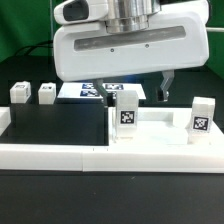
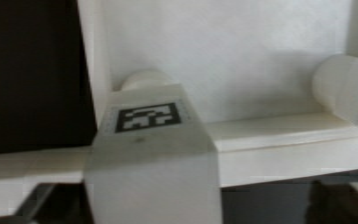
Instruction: Assemble square table
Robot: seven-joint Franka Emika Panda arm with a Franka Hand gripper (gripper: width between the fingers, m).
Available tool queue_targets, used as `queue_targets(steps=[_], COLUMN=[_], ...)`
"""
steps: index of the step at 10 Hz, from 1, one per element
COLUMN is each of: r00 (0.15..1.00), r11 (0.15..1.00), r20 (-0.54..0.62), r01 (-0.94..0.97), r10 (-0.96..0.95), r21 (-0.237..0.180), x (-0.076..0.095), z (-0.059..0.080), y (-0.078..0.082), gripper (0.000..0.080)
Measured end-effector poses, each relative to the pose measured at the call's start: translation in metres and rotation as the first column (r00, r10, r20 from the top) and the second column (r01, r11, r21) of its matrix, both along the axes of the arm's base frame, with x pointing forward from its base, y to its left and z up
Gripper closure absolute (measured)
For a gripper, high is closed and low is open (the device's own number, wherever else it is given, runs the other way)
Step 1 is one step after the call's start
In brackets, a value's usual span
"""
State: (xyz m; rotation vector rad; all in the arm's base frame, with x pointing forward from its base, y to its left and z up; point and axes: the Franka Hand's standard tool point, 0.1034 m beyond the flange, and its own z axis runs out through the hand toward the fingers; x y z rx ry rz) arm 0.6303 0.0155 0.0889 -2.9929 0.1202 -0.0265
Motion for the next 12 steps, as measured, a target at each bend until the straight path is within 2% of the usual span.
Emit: queue_targets(steps=[1,2,3,5,6,8,10,12], r00=[1.0,0.998,0.989,0.96,0.914,0.758,0.557,0.394], r11=[1.0,0.998,0.989,0.96,0.914,0.754,0.55,0.386], r20=[0.0,-0.006,-0.018,-0.03,-0.014,-0.03,-0.088,-0.138], r01=[-0.003,0.06,0.147,0.279,0.405,0.652,0.83,0.919], r10=[0.003,-0.061,-0.147,-0.279,-0.405,-0.652,-0.826,-0.909], r21=[0.0,-0.002,-0.003,0.0,0.023,0.081,0.092,0.079], x=[0.0,0.001,0.001,0.001,0.004,0.001,-0.003,-0.004], z=[0.0,0.0,0.0,0.0,-0.001,-0.003,-0.003,-0.003], y=[0.0,-0.003,-0.005,-0.007,-0.015,-0.025,-0.025,-0.025], gripper=[0.0416,0.0416,0.0487,0.0487,0.0488,0.0495,0.0495,0.0495])
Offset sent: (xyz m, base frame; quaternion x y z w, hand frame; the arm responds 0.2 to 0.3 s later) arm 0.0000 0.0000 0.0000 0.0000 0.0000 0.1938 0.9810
